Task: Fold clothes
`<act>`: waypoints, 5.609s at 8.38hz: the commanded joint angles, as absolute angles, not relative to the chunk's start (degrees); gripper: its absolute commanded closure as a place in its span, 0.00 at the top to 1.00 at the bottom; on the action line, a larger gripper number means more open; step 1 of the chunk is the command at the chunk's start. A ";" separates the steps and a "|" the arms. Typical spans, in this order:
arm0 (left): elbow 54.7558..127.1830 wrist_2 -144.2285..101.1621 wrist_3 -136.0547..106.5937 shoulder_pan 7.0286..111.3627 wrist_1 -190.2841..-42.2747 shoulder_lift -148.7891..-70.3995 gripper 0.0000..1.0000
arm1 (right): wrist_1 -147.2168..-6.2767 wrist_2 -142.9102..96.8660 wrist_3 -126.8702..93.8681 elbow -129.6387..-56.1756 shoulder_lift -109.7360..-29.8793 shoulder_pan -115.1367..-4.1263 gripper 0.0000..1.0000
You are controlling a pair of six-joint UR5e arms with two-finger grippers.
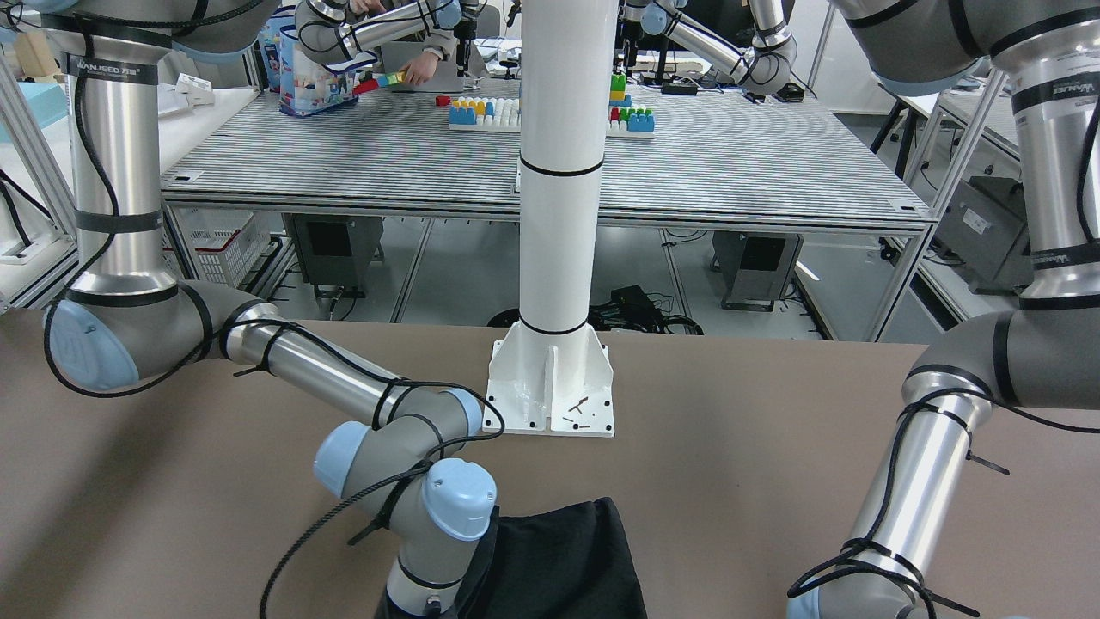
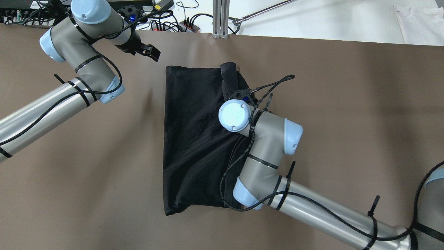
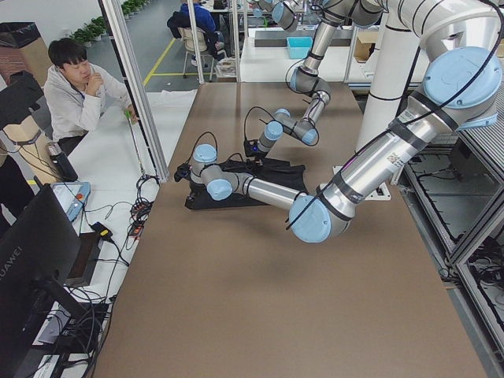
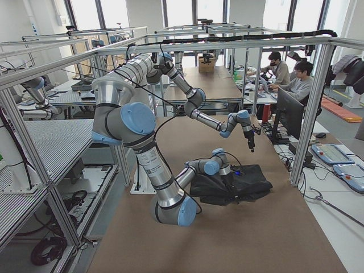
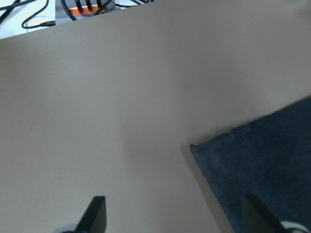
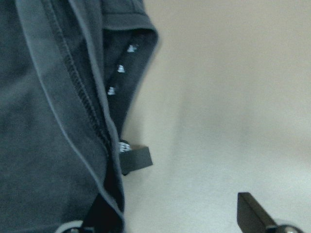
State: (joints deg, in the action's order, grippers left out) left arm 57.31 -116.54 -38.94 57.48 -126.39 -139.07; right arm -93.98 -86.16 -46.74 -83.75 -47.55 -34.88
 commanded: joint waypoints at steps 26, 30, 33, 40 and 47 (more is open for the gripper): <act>57.22 -116.63 -38.76 56.95 -126.39 -138.52 1.00 | -80.95 -93.87 -67.33 -98.53 -61.02 -38.31 0.92; 57.30 -116.63 -38.85 57.04 -126.39 -138.34 1.00 | -81.47 -93.69 -57.43 -76.25 -43.36 -41.47 0.93; 57.39 -116.72 -38.76 57.04 -126.47 -137.55 1.00 | -79.47 -93.43 -48.62 -64.29 -37.02 -44.03 0.92; 57.39 -116.72 -38.67 57.04 -126.47 -137.37 1.00 | -73.92 -91.67 -42.64 -58.71 -37.09 -47.63 0.00; 57.39 -116.72 -38.50 56.95 -126.47 -136.84 1.00 | -70.92 -98.93 -45.51 -61.50 -38.15 -49.30 0.93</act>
State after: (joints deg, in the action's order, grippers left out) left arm 57.42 -116.70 -38.59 56.98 -126.47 -137.01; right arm -70.48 -93.10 -43.75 -58.49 -39.21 -48.27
